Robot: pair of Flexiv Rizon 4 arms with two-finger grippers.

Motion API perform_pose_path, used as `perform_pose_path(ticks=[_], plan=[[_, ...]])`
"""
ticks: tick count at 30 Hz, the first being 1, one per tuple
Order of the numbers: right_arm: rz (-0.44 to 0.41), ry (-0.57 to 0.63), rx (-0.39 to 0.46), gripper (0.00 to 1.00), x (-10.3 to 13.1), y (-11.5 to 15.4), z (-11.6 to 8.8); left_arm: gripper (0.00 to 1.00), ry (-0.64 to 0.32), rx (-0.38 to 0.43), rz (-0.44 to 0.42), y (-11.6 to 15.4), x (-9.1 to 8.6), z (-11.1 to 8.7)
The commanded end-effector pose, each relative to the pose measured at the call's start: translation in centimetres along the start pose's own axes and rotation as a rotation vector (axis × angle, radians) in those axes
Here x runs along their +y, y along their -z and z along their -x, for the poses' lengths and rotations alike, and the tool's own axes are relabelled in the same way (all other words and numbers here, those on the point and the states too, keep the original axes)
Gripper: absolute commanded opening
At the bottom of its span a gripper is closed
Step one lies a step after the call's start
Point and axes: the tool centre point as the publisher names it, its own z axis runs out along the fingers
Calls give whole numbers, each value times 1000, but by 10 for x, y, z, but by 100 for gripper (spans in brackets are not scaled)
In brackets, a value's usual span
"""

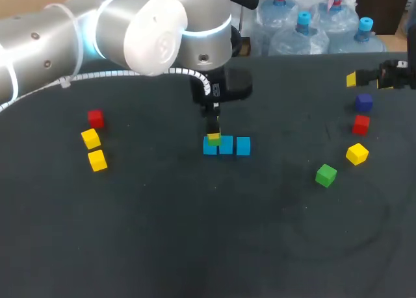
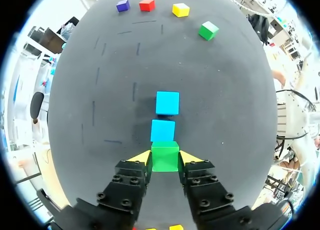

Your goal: Place the blue cubes, place green cubes on the blue cubes, place the yellow cubes on the green cubes, then place the red cubes on the yellow cubes, and place purple cube on the red cubes.

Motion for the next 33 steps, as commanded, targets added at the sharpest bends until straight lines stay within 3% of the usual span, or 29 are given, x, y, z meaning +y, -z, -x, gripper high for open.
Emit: perform_pose_path(ticks=[1,3,4,5,6,20,33], plan=[[-2,0,0,100,0,1,0,4,-2,-2,0,0,0,-1],[-2,0,0,100,0,1,0,39,-3,-1,-2,0,0,0],[-2,0,0,100,0,1,0,71,-3,-1,-3,0,-1,0],[-2,0,0,100,0,1,0,92,-3,-1,-4,0,-1,0],[-2,0,0,100,0,1,0,100,-3,-2,-5,0,-1,0],[-2,0,0,100,0,1,0,100,3,-25,10,10,-2,-4],[-2,0,0,100,0,1,0,100,50,-88,87,42,-7,-43]])
